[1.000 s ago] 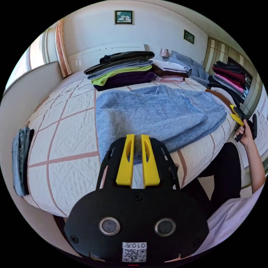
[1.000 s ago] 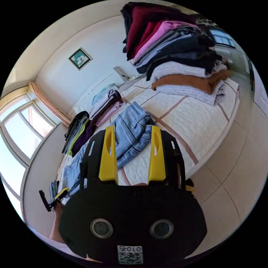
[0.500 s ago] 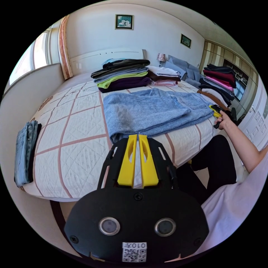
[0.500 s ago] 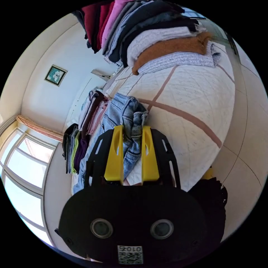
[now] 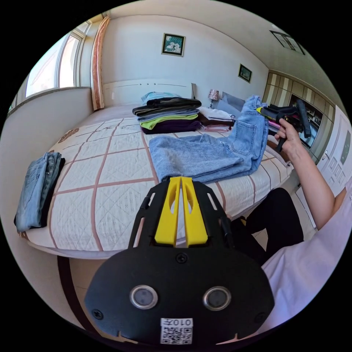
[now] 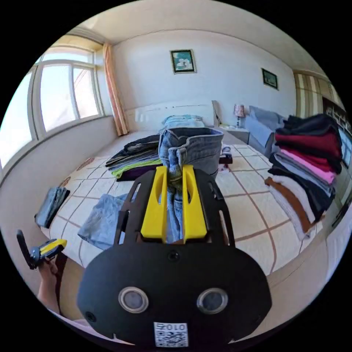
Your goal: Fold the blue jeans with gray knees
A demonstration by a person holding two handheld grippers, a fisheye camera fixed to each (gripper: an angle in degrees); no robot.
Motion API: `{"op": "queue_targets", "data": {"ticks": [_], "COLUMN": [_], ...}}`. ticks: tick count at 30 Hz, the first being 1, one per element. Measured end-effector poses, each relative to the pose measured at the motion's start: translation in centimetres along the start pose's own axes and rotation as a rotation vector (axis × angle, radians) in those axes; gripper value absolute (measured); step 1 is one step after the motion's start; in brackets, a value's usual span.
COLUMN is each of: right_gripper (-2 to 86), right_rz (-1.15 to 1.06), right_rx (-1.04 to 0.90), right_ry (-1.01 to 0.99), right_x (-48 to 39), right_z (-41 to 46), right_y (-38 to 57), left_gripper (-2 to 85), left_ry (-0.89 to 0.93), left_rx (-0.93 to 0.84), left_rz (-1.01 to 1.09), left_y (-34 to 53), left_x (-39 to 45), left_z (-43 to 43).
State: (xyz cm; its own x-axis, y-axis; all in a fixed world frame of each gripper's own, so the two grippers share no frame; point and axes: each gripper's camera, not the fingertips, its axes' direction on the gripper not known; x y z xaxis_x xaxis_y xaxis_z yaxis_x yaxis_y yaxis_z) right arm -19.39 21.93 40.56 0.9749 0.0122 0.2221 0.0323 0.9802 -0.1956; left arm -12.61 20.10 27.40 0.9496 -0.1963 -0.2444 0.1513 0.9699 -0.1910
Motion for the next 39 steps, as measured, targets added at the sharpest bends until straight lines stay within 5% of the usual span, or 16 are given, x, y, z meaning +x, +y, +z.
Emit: {"op": "queue_targets", "data": {"ticks": [5, 8, 11, 16, 20, 27, 35, 39], "right_gripper": [7.6, 7.7, 7.8, 8.3, 6.4, 7.0, 7.8, 8.0], "right_rz": [-0.554, -0.705, -0.679, -0.66, -0.616, -0.383, -0.299, -0.213], "right_rx": [-0.11, -0.4, -0.331, -0.41, -0.276, -0.232, -0.424, -0.39], "right_ry": [-0.233, -0.278, -0.258, -0.413, -0.694, -0.393, -0.325, -0.359], "right_x": [-21.6, -27.6, -28.1, -28.0, -24.8, -12.9, -7.5, -5.2], "right_z": [5.8, 12.3, 11.5, 12.0, 7.7, 7.3, 11.9, 13.2], "right_y": [7.1, 12.4, 12.5, 12.3, 11.7, 10.3, 13.9, 16.1], "left_gripper": [-0.1, -0.1, 0.1, 1.6, 4.7, 9.3, 1.1, 0.1], "left_ry": [-0.014, -0.009, -0.014, 0.036, 0.057, 0.017, -0.155, 0.039], "left_rx": [-0.019, -0.041, -0.044, -0.005, 0.009, -0.005, -0.125, -0.146], "left_rz": [-0.042, -0.059, -0.063, -0.034, 0.045, 0.148, 0.13, 0.095], "left_y": [2.0, 2.9, 3.8, 2.9, -0.2, -4.0, -4.2, -2.1], "left_x": [-1.4, -1.9, -2.1, -1.4, 0.1, 3.3, 4.2, 0.7], "left_z": [-0.8, -1.0, -1.4, -0.2, 1.3, 6.0, 12.9, 14.6]}}
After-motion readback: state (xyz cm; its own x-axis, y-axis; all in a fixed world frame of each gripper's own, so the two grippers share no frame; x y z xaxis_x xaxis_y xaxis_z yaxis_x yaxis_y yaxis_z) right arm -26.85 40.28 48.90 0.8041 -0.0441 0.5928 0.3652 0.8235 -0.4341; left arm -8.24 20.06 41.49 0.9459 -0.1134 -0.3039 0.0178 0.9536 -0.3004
